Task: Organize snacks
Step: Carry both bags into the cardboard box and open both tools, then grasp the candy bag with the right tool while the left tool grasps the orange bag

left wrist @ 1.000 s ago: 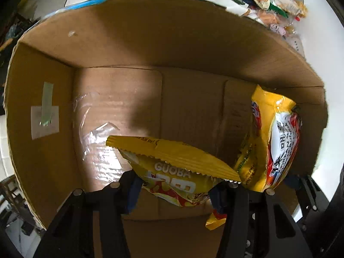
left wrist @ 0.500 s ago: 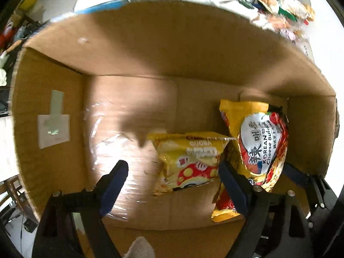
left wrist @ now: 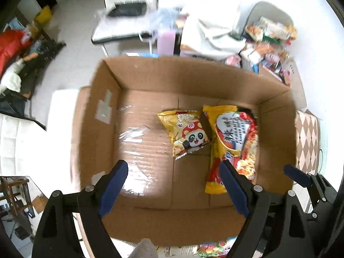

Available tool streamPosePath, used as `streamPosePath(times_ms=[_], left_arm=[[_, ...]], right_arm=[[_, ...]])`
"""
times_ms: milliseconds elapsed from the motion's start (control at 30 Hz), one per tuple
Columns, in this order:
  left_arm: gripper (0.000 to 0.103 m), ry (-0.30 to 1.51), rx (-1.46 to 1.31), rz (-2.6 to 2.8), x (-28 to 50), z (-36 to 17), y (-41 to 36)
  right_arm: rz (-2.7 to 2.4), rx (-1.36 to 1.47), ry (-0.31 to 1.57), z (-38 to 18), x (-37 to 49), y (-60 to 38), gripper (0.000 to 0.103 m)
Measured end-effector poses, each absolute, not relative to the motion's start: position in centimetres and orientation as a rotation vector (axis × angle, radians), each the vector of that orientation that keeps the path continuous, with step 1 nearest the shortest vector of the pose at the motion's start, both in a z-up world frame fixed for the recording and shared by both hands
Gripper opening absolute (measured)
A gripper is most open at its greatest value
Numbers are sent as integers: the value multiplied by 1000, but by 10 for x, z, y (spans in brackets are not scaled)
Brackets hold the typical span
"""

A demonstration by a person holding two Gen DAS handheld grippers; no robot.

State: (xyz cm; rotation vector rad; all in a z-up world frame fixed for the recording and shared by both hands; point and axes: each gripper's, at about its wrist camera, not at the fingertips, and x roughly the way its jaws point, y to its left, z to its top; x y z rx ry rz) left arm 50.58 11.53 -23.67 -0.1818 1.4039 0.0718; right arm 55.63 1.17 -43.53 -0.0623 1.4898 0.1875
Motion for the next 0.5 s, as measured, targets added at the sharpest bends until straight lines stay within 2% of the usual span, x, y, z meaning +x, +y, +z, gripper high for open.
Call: streamPosePath(times_ms=[300,500], left_arm=[[86,1262,-106,64,461,-192,90],[86,1216,-100,34,426,-162,86]], right_arm=[[170,-50,1345,-342,460,13,97],[157,-38,1291,-303,413,11,97]])
